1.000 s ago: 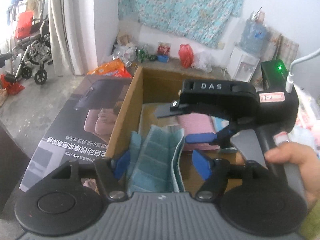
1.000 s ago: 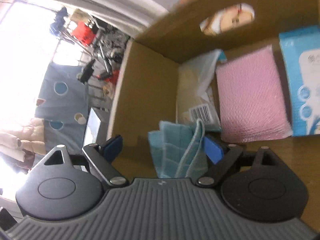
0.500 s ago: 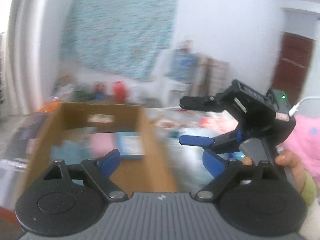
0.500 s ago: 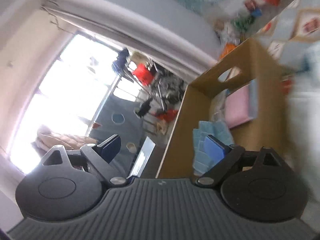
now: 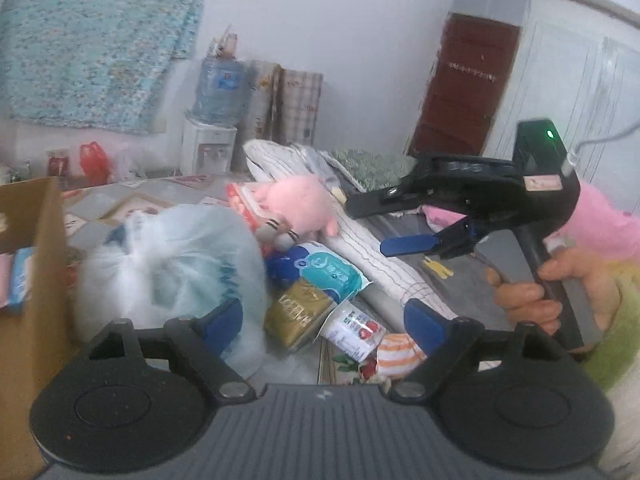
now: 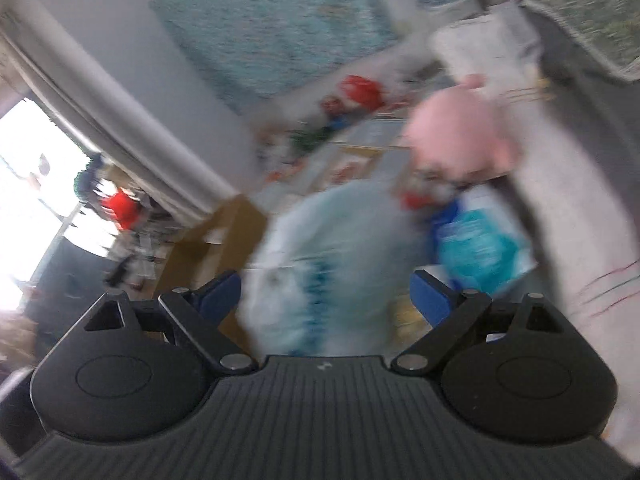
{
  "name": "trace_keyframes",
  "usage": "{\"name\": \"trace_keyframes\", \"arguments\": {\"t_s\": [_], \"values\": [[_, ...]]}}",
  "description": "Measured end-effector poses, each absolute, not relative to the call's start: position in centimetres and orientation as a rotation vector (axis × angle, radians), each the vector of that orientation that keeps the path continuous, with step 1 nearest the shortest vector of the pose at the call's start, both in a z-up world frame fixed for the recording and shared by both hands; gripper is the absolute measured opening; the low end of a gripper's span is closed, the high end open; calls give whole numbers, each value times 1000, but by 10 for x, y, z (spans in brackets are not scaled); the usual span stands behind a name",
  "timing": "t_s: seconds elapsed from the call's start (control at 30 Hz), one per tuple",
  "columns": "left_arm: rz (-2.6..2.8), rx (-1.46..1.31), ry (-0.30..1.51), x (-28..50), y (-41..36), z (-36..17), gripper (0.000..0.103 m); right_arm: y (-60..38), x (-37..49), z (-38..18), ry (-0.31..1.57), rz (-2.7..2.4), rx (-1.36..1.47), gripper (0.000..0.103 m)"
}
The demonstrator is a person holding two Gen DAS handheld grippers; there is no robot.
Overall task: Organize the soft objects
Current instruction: 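Open the left tool to release the towel and move both tools back toward the pile, then grasp the blue-and-teal wet-wipes pack with the right tool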
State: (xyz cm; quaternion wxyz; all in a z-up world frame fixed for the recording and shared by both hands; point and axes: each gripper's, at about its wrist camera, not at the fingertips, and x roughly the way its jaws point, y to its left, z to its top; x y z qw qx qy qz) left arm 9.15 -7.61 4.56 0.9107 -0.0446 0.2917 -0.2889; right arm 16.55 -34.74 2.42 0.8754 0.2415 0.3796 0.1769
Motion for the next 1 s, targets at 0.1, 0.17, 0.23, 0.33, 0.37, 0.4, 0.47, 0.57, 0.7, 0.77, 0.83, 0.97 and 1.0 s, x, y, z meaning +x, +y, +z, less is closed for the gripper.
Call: {"name": "trace_keyframes", "arguments": {"t_s": [0.1, 0.17, 0.23, 0.33, 0.37, 0.4, 0.47, 0.57, 0.7, 0.77, 0.83, 0.97, 1.0], "values": [[-608, -60, 618, 114, -104, 35, 83, -354, 193, 5, 843, 313, 431, 91], [-601, -36, 634, 127, -116, 29, 80, -361, 213, -8, 878, 267, 390, 91], [-590, -15, 661, 137, -127, 24, 73, -356, 230, -21, 911, 258, 352, 90], [-603, -17, 697, 153, -135, 12, 70, -350, 254, -37, 971, 254, 312, 90], [-604, -17, 705, 156, -137, 11, 69, -349, 260, -42, 985, 253, 295, 90], [-604, -16, 713, 160, -140, 9, 67, -346, 265, -44, 995, 248, 272, 90], [-607, -10, 727, 168, -146, 2, 63, -343, 271, -47, 1007, 241, 236, 90], [-612, -6, 741, 179, -151, -4, 60, -341, 283, -55, 1057, 239, 224, 90], [-609, -11, 760, 188, -153, -9, 59, -339, 294, -68, 1110, 243, 211, 90], [-610, -11, 767, 190, -153, -10, 59, -338, 298, -76, 1117, 246, 213, 81], [-613, -7, 771, 191, -154, -12, 59, -339, 297, -77, 1082, 266, 222, 70], [-618, -3, 773, 190, -153, -12, 59, -345, 287, -73, 1027, 229, 254, 52], [-619, -4, 771, 189, -153, -11, 59, -346, 285, -72, 1014, 212, 246, 51]]}}
